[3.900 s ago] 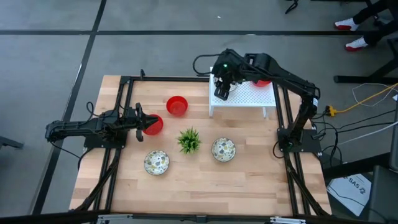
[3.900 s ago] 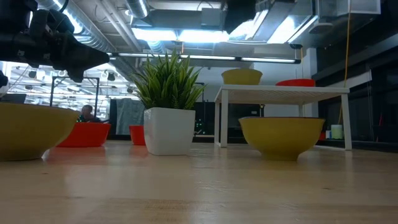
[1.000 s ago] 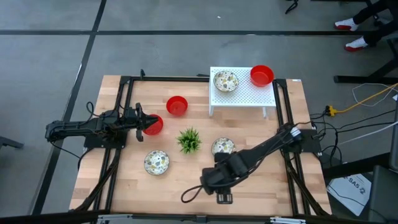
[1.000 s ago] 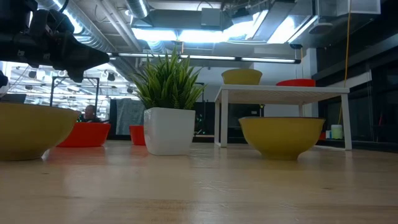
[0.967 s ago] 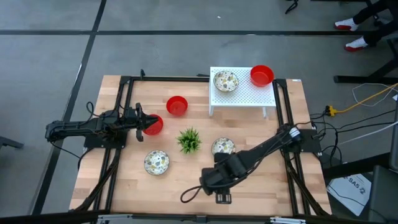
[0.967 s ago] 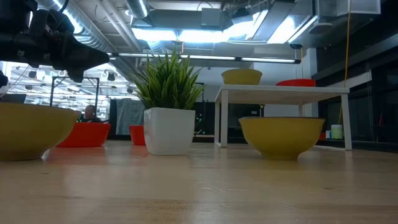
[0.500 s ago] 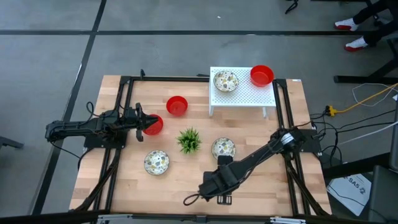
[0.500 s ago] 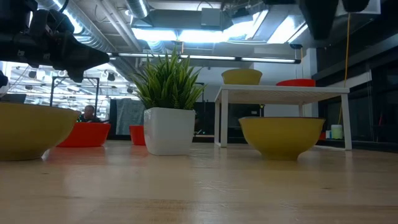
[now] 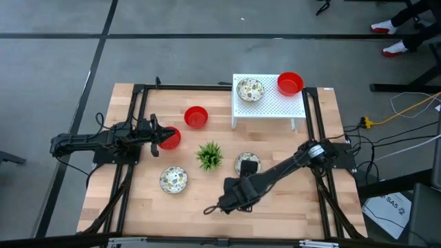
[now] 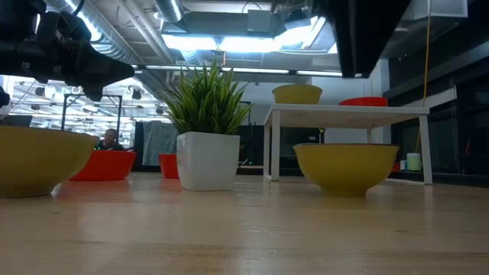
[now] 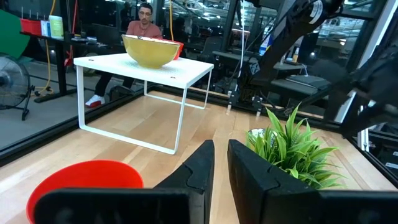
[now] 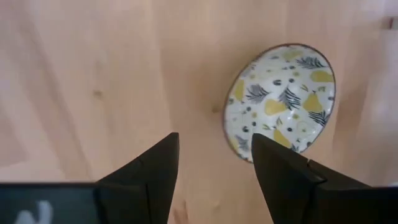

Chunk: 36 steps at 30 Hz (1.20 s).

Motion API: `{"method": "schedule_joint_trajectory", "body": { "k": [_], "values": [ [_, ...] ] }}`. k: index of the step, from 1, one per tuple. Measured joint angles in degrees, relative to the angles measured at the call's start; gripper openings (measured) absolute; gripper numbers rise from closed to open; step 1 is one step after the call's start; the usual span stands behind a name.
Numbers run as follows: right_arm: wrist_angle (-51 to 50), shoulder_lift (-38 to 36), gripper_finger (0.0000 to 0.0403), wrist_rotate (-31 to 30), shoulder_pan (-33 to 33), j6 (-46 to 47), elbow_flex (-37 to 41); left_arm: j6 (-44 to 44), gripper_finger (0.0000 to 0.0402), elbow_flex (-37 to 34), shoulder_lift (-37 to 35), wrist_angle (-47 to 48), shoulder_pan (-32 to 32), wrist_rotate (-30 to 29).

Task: Pick & Place Mini bowls
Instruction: Stack the right white bowl on the white bowl on the shelf

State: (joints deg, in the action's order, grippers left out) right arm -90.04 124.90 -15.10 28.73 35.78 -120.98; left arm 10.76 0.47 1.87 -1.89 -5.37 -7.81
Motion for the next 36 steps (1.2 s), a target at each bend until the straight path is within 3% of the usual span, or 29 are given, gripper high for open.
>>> {"method": "schedule_joint_trajectory", "body": {
  "k": [17,36],
  "values": [
    [10.2,0.0,0.02,1.2,-1.9,-1.0,12.7,0.0,0.0041,0.0,0.0,0.0,0.0,0.0],
    [18.1,0.1,0.02,1.2,-3.2,-4.8,20.5,0.0,0.0041,0.0,0.0,0.0,0.0,0.0]
  ]
}}
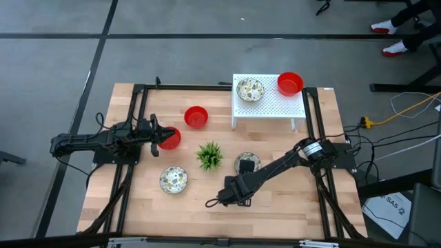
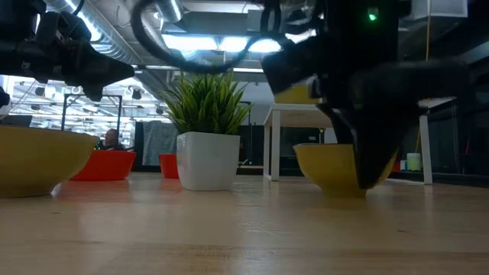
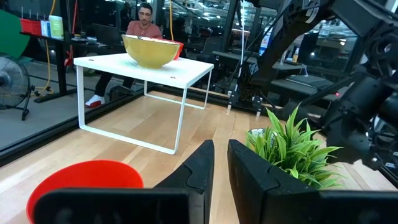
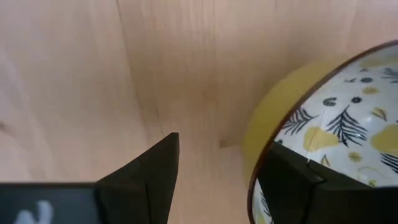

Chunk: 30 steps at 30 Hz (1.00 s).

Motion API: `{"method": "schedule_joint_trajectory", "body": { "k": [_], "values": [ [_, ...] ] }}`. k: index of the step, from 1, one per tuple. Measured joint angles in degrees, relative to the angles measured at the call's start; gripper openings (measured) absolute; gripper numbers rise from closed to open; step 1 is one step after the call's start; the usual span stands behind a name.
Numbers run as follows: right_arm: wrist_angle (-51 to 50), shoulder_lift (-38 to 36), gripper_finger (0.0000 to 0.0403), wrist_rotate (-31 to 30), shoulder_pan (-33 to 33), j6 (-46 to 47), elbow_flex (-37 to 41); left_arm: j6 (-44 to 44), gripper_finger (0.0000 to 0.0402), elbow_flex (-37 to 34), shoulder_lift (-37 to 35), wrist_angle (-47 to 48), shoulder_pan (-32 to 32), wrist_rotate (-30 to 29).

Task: Pick & Place Mini bowls
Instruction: Stack the right white bowl on the white bowl on the shelf

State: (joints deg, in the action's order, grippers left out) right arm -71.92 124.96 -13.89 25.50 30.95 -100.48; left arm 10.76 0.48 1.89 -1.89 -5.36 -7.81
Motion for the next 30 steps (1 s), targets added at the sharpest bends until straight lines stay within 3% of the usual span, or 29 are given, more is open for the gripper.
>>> {"method": "schedule_joint_trajectory", "body": {
  "k": [15,23,30],
  "values": [
    [2.9,0.0,0.0188,0.5,0.0,-4.5,0.5,0.0,0.004,0.0,0.0,0.0,0.0,0.0],
    [2.9,0.0,0.0107,0.7,0.5,-4.5,0.5,0.0,0.0044,0.0,0.0,0.0,0.0,0.0],
    [2.3,-1.1,0.0023,5.6,1.5,-4.6,0.4,0.0,0.0041,0.0,0.0,0.0,0.0,0.0]
  ]
}}
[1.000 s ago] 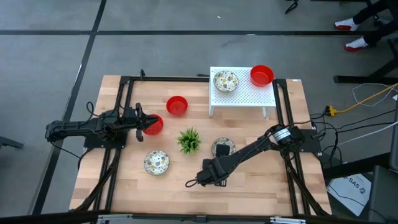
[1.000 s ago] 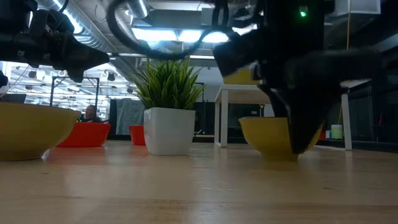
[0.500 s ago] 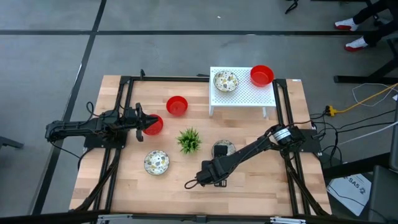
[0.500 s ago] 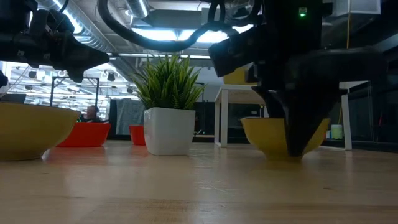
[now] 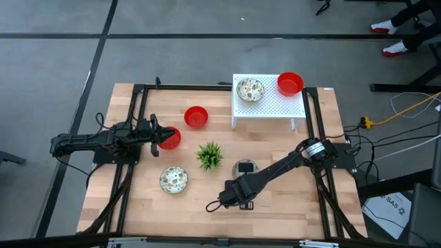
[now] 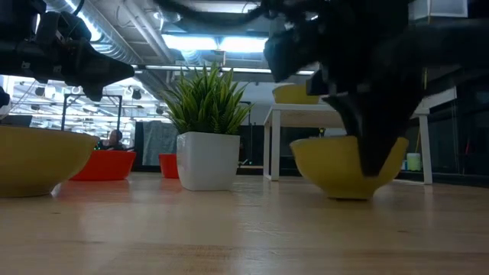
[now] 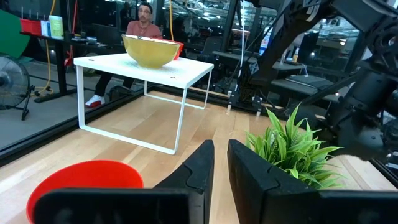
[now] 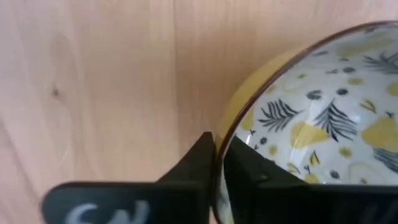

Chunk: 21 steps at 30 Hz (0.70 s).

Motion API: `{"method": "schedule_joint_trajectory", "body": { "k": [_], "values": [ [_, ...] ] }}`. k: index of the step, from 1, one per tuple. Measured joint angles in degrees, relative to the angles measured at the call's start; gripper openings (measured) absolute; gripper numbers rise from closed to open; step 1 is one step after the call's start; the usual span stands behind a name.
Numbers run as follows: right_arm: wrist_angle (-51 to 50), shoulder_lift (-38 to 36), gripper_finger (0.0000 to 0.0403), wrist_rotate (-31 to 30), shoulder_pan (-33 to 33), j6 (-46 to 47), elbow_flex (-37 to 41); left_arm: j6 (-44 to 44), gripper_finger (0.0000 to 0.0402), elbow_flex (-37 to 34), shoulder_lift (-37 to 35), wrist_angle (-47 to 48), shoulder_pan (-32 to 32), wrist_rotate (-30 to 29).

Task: Pick & Place Mini bowls
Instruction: Stack the right white bowl on the white bowl on the shelf

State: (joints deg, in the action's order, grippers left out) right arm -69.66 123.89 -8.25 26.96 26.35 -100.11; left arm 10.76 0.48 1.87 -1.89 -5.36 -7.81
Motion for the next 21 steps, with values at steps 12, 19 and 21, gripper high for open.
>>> {"method": "schedule_joint_trajectory", "body": {
  "k": [12,19,21],
  "values": [
    [2.1,-3.5,0.0014,6.8,3.6,0.5,0.1,0.0,0.0043,0.0,0.0,0.0,0.0,0.0],
    [11.1,-3.8,0.0014,7.5,7.5,3.8,0.1,0.0,0.004,0.0,0.0,0.0,0.0,0.0],
    [12.8,-3.8,0.0014,7.4,8.4,4.7,0.1,0.0,0.0042,0.0,0.0,0.0,0.0,0.0]
  ]
}}
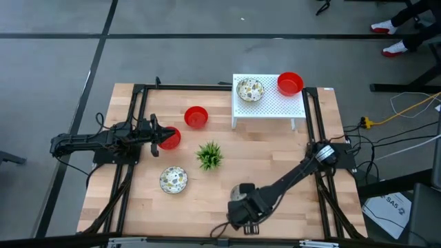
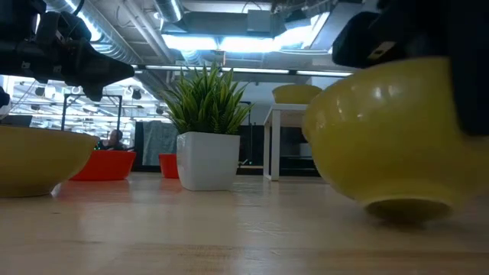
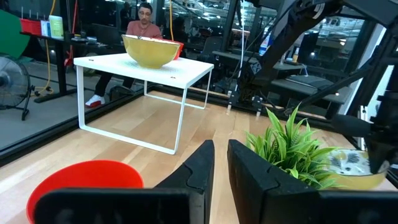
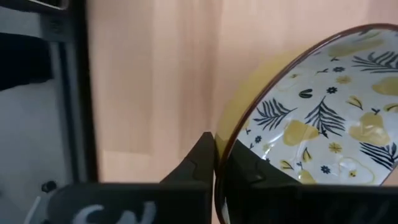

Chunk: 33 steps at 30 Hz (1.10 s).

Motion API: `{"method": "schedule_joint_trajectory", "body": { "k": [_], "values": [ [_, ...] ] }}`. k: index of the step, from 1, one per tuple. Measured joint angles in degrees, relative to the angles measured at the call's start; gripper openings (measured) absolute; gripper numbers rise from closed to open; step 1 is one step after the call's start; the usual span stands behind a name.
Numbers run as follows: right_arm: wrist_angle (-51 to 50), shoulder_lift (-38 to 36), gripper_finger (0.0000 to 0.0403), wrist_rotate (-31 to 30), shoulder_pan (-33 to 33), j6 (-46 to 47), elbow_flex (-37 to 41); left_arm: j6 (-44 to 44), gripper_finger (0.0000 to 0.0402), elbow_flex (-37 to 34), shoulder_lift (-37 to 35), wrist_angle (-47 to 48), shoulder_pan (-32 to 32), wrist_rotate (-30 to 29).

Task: Pick & Place Mini bowls
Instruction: Stack the right white bowl on the white bowl on the shelf

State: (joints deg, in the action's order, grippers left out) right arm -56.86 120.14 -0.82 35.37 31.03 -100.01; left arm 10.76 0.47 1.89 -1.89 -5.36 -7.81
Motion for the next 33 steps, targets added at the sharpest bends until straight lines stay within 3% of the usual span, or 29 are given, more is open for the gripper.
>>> {"method": "schedule_joint_trajectory", "body": {
  "k": [16,27,33],
  "values": [
    [7.0,0.2,0.0014,0.4,6.4,1.6,-1.4,0.0,0.0042,0.0,0.0,0.0,0.0,0.0],
    [4.2,0.2,0.0014,-3.6,6.5,-6.1,-11.6,0.0,0.0041,0.0,0.0,0.0,0.0,0.0],
    [0.6,0.2,0.0014,-8.7,4.8,-12.6,-19.0,0.0,0.0042,0.0,0.0,0.0,0.0,0.0]
  ]
}}
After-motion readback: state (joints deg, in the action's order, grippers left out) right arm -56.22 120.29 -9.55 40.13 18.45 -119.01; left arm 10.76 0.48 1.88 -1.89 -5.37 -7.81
